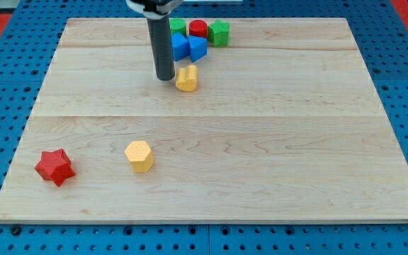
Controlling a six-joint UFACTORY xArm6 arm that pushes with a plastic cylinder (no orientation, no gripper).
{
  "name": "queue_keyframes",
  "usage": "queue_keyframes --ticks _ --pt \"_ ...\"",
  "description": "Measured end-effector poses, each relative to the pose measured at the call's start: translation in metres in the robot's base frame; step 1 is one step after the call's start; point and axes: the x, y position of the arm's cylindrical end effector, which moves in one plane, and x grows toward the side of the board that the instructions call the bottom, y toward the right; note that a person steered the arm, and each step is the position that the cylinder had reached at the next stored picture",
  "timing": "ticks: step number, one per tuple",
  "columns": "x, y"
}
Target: Slide the yellow heart to the bottom of the blue cube
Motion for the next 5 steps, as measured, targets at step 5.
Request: queue_keyframes --ticks 5 --pt "0.036 0.051"
